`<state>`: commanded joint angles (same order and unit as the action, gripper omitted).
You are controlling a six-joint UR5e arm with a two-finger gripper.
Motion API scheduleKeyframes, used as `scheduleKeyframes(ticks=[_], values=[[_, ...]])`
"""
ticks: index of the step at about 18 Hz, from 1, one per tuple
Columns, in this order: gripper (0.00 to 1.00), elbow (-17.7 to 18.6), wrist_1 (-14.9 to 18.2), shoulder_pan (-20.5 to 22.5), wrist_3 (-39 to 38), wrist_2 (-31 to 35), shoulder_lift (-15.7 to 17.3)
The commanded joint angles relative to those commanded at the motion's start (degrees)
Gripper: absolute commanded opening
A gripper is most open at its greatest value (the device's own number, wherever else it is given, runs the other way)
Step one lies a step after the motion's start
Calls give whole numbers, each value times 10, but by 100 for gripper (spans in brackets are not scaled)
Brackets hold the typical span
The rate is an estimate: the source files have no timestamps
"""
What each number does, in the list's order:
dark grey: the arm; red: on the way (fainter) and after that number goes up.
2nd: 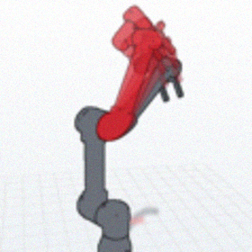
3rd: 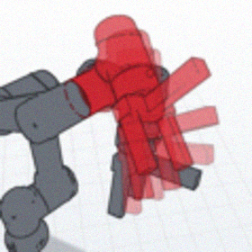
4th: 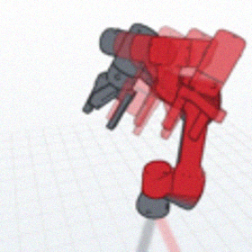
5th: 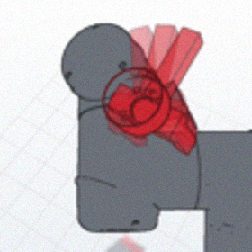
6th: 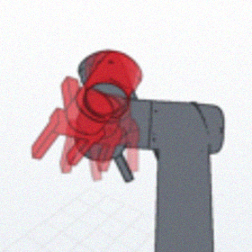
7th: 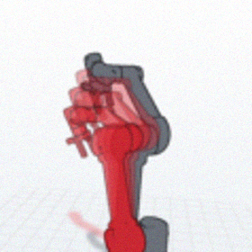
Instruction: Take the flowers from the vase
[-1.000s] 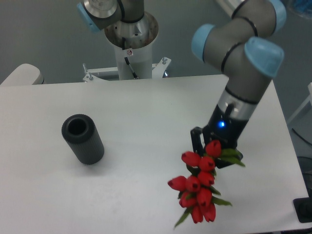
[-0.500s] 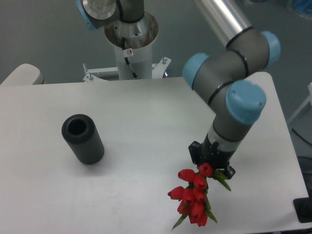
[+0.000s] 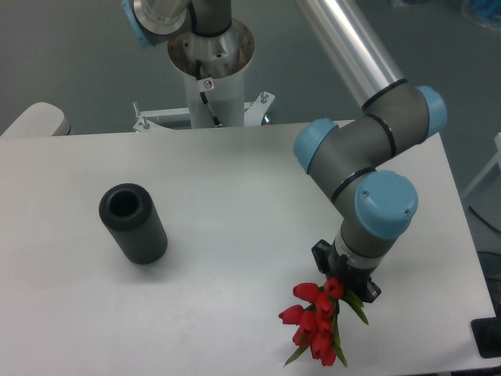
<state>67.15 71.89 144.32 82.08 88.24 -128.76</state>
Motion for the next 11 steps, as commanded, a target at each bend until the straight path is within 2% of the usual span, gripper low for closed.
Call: scheduleKeyframes(ticks=[11], values=[[6,8,-3,-1,26,10,-3]])
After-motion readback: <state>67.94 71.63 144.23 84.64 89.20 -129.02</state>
